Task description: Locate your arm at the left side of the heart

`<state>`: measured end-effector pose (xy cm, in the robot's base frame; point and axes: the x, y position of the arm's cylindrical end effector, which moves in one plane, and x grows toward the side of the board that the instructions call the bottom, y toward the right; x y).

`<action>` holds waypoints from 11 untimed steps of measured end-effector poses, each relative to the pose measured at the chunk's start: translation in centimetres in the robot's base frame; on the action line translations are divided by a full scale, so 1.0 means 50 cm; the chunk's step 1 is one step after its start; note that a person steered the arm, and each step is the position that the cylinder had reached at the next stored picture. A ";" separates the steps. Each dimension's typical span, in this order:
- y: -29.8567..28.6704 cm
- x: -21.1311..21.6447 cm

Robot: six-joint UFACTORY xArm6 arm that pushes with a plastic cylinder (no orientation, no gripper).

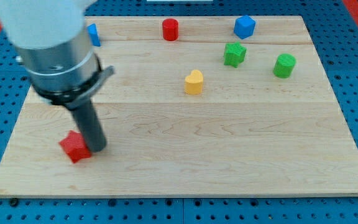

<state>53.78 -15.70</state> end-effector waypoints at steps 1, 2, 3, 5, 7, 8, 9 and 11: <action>-0.032 -0.003; 0.024 -0.023; 0.084 -0.064; 0.094 -0.180; 0.114 -0.242; 0.126 -0.276; 0.148 -0.308; 0.264 -0.276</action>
